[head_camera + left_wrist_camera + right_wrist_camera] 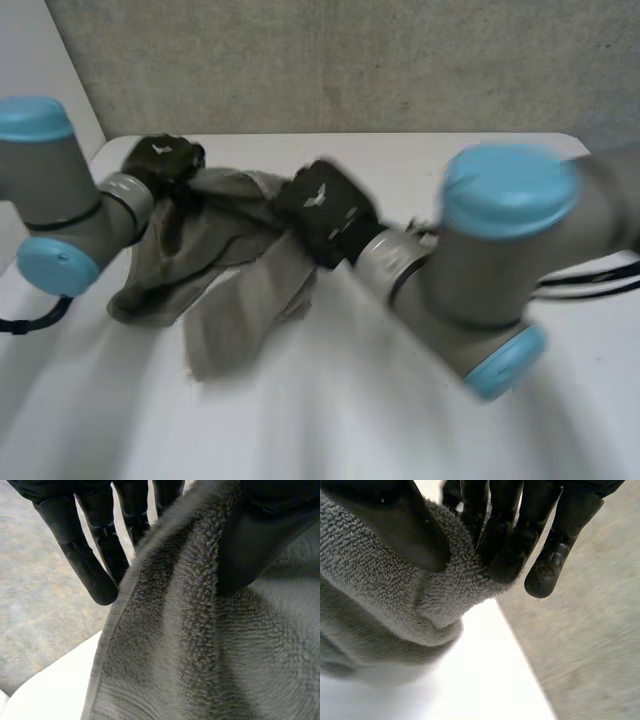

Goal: Fold the towel.

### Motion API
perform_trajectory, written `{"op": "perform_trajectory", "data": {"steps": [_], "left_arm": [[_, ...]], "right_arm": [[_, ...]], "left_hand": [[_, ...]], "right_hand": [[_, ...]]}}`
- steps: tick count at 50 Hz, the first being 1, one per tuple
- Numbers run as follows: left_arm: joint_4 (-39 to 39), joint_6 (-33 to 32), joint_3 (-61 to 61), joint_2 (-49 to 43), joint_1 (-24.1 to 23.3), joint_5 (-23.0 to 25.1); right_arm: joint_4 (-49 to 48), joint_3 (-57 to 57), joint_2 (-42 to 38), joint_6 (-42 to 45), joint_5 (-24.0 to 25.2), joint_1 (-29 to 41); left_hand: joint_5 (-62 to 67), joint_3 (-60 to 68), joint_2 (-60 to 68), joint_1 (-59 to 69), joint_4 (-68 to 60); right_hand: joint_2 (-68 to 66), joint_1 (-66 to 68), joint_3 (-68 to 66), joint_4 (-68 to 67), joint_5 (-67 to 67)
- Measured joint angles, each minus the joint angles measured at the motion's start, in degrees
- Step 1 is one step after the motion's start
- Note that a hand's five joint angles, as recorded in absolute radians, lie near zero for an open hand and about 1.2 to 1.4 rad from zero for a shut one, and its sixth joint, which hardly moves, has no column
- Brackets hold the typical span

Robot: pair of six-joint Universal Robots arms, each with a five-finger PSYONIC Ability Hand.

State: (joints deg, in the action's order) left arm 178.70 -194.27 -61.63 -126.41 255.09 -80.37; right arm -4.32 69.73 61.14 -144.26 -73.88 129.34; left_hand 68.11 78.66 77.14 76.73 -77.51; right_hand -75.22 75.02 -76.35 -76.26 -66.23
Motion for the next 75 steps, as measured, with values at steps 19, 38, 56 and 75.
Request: {"op": "perform_trajectory", "data": {"steps": [19,38,56,75], "left_arm": [[1.28,15.2,-29.03,19.84,-7.68,-0.12],[3.48,14.52,-24.16,15.51,-9.69,-0.73],[3.36,14.2,-20.08,15.43,-9.21,-4.31],[3.09,14.54,-17.2,12.97,-9.26,-6.15]], "right_arm": [[14.19,-1.81,2.91,25.86,32.28,-24.15],[18.85,0.43,5.46,1.15,25.36,-25.26],[10.23,23.46,15.69,-30.09,-5.9,-14.76],[-7.42,36.07,12.93,-15.75,-6.84,-10.86]], "left_hand": [[0.08,0.36,0.43,0.16,-0.3],[0.07,0.36,0.43,0.16,-0.3],[0.08,0.36,0.43,0.16,-0.3],[0.08,0.36,0.43,0.16,-0.3]], "right_hand": [[25.31,-24.91,26.03,25.96,26.46],[54.91,-54.7,56.29,56.07,55.38],[43.39,-42.79,44.24,44.2,43.91],[54.26,-53.68,55.64,56.02,57.34]]}}
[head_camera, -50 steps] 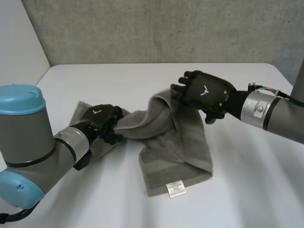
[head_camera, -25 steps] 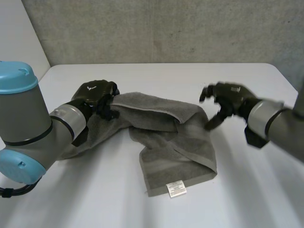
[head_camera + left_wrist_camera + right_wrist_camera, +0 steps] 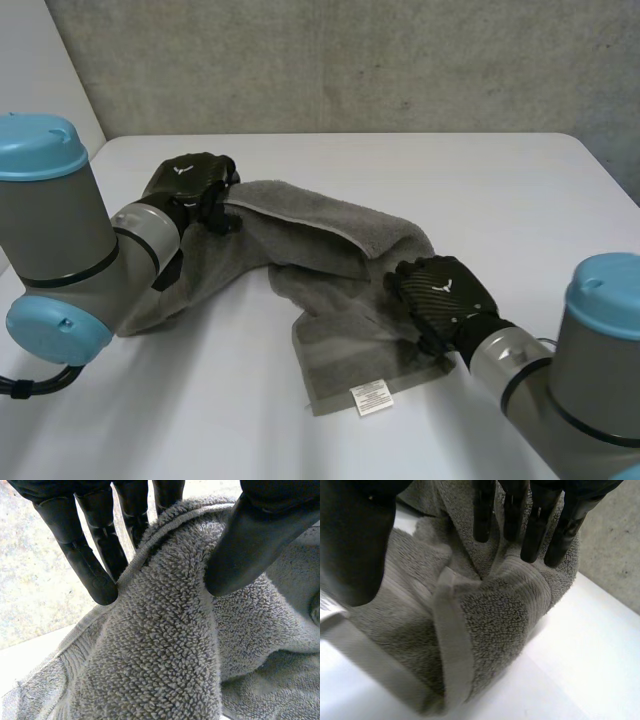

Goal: Fold the towel.

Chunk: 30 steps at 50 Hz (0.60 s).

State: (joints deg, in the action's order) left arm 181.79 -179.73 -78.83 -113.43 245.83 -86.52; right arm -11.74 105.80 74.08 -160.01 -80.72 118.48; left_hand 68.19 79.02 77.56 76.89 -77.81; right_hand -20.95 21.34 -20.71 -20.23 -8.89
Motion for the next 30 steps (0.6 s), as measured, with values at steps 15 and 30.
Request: {"op": "perform_trajectory", "data": {"steps": [15,30], "left_arm": [[-0.14,0.34,-0.92,0.13,0.19,0.03],[0.14,-1.79,0.62,-1.1,1.18,0.06]], "right_arm": [[-14.86,-3.65,-11.91,16.88,-8.52,2.71],[-13.69,-8.86,-0.2,1.51,-5.43,-2.52]], "left_hand": [[0.0,0.0,0.0,0.0,0.0],[0.0,0.0,0.0,0.0,0.0]], "right_hand": [[-26.73,25.86,-25.93,-26.43,-27.81],[-55.02,54.52,-55.69,-56.23,-57.7]]}}
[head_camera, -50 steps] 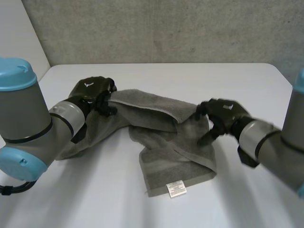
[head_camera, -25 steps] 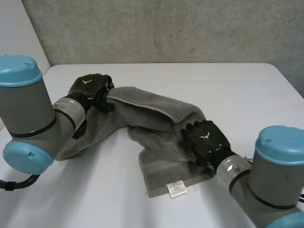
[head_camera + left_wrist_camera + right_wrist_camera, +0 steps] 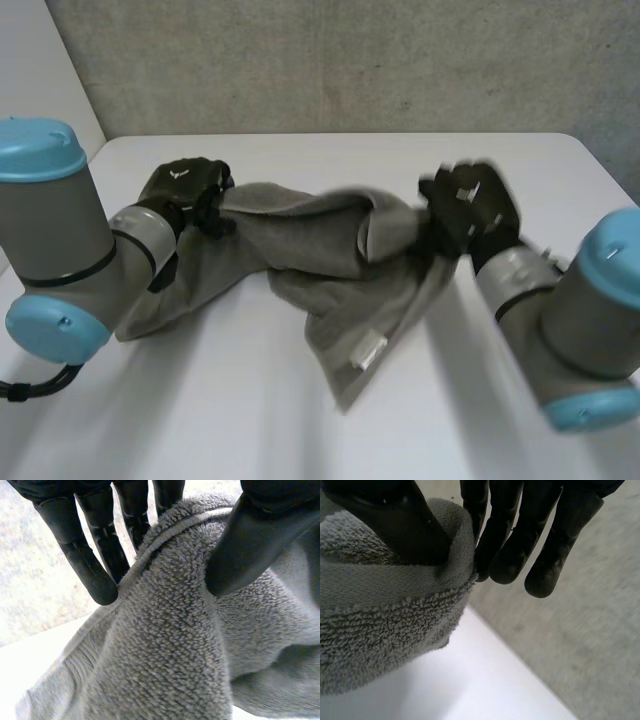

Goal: Fold the towel.

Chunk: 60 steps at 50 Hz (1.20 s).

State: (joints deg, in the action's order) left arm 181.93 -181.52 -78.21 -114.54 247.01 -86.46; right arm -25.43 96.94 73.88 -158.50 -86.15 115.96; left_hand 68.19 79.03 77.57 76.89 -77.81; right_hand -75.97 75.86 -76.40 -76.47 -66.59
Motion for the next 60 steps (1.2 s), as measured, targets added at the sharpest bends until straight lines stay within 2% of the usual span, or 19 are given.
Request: {"op": "perform_trajectory", "data": {"steps": [6,8,10,15,18,22,24,25,29,32,37,39,46,51,56,60], "left_arm": [[0.68,-7.82,10.9,-3.06,1.24,-1.5],[1.76,-10.53,15.55,-3.46,1.62,-2.61],[4.62,-13.0,21.29,-3.08,2.03,-4.13],[13.46,-13.94,27.56,0.6,2.9,-5.91],[18.6,-12.95,27.75,3.44,3.74,-6.0],[22.0,-11.76,24.59,5.84,4.99,-4.68],[22.29,-11.36,20.6,6.54,5.99,-2.9],[22.27,-11.32,19.7,6.62,6.19,-2.5],[21.3,-11.57,9.34,6.61,7.83,2.31],[20.88,-12.61,1.47,6.01,8.41,5.99],[20.82,-16.9,-10.03,3.82,8.73,11.13],[20.84,-20.6,-14.72,2.27,8.75,12.77],[20.97,-33.63,-23.25,-0.84,8.69,14.14],[21.08,-37.82,-24.86,-0.83,9.34,13.74],[21.91,-38.15,-24.87,-0.43,10.3,13.41],[23.68,-37.2,-24.82,-0.57,10.64,13.26]], "right_arm": [[-1.0,-10.39,1.76,-9.25,8.96,-3.68],[-5.51,-13.4,1.95,-11.91,11.76,-4.7],[-14.48,-15.4,2.67,-15.22,14.16,-5.71],[-34.21,-15.92,6.3,-23.18,16.05,-7.69],[-38.51,-16.63,7.36,-28.35,16.94,-9.78],[-33.89,-19.13,6.13,-32.29,20.76,-12.24],[-25.62,-21.6,3.97,-32.26,25.75,-13.37],[-23.86,-22.05,3.51,-32.0,26.77,-13.53],[-7.33,-25.07,-0.72,-25.2,34.77,-14.15],[1.97,-25.34,-3.08,-17.47,37.36,-14.03],[11.79,-23.22,-7.01,-3.87,38.33,-13.54],[14.61,-21.14,-9.37,2.83,38.08,-13.32],[17.16,-14.95,-13.54,15.05,36.95,-13.56],[17.02,-12.01,-12.48,14.4,34.19,-14.54],[16.41,-8.99,-8.95,6.99,28.62,-17.58],[15.31,-7.15,-7.2,0.8,25.05,-19.72]], "left_hand": [[0.0,0.01,0.08,0.28,0.0],[0.0,0.04,0.1,0.29,0.0],[0.0,0.07,0.1,0.29,0.0],[0.01,0.1,0.11,0.29,0.0],[0.03,0.1,0.11,0.29,0.0],[0.34,0.11,0.11,0.29,0.0],[0.44,0.12,0.11,0.29,0.0],[0.46,0.12,0.11,0.29,0.0],[0.46,0.17,0.17,0.31,0.0],[0.46,0.19,0.17,0.31,0.0],[0.46,0.21,0.19,0.32,0.0],[0.47,0.22,0.19,0.32,0.0],[0.47,0.24,0.19,0.32,0.0],[0.47,0.24,0.19,0.32,0.0],[0.42,0.18,0.08,0.18,0.04],[-10.35,-11.1,-9.55,-9.49,10.25]], "right_hand": [[-0.5,0.01,-0.16,-0.01,0.0],[-0.52,0.02,-0.23,-0.04,0.0],[-0.52,0.04,-0.25,-0.05,0.0],[-0.52,0.19,-0.27,-0.05,0.0],[-0.52,0.19,-0.28,-0.05,-0.09],[-0.52,0.19,-0.3,-0.05,-0.26],[-0.52,0.21,-0.35,-0.05,-0.2],[-0.52,0.19,-0.35,-0.05,-0.2],[-0.52,0.19,-0.38,-0.05,-0.2],[-0.52,0.19,-0.39,-0.05,-0.2],[-0.52,0.19,-0.41,-0.05,-0.2],[-0.52,0.2,-0.43,-0.05,-0.2],[-0.52,0.2,-0.45,-0.05,-0.2],[-0.52,0.2,-0.46,-0.05,-0.2],[-0.52,0.2,-0.46,-0.05,-0.2],[-0.52,0.2,-0.47,-0.05,-0.2]]}}
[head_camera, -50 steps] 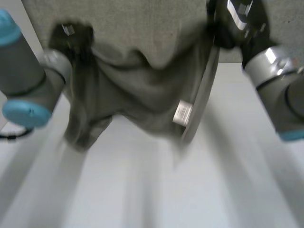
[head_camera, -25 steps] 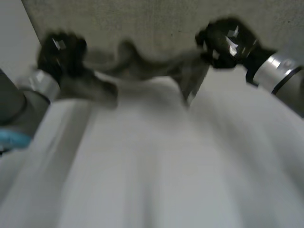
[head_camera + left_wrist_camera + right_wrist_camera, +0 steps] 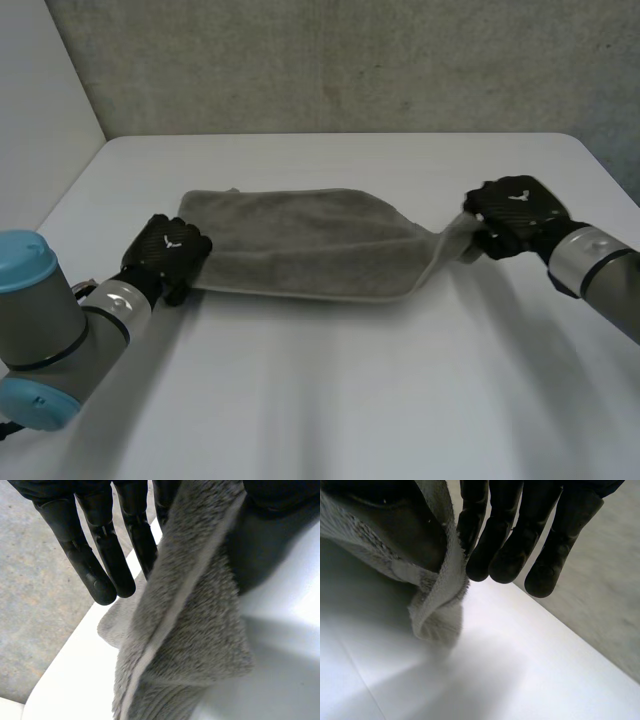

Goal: Fold the towel.

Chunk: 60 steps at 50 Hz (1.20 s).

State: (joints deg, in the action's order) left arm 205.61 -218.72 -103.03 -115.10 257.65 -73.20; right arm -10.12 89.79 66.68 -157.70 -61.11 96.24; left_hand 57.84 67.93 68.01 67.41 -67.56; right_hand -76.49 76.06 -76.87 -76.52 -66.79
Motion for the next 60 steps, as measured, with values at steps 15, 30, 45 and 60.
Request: {"op": "perform_trajectory", "data": {"steps": [15,30,45,60], "left_arm": [[4.41,3.89,-1.08,-1.3,0.08,-5.38],[3.73,3.71,-1.77,-3.3,1.61,-6.05],[3.41,5.68,-2.73,-2.89,1.05,-5.4],[3.39,14.01,-2.78,-2.41,0.71,-1.79]], "right_arm": [[-10.15,3.77,-0.73,-9.51,-9.14,-6.4],[-10.41,3.26,-1.73,-12.24,-13.75,-7.9],[-9.47,3.47,-2.93,-11.56,-12.6,-6.91],[-0.89,4.63,1.17,0.66,-9.7,-6.11]], "left_hand": [[-24.13,-23.64,-23.19,-22.96,22.49],[-22.19,-22.39,-22.74,-21.8,22.15],[-7.47,-7.06,-7.11,-6.65,6.72],[-2.17,-2.19,-2.28,-1.85,2.05]], "right_hand": [[0.0,0.0,-0.05,0.0,0.0],[0.0,0.01,-0.06,0.0,0.0],[41.58,-40.89,41.56,41.26,41.77],[57.37,-57.29,58.17,58.62,60.77]]}}
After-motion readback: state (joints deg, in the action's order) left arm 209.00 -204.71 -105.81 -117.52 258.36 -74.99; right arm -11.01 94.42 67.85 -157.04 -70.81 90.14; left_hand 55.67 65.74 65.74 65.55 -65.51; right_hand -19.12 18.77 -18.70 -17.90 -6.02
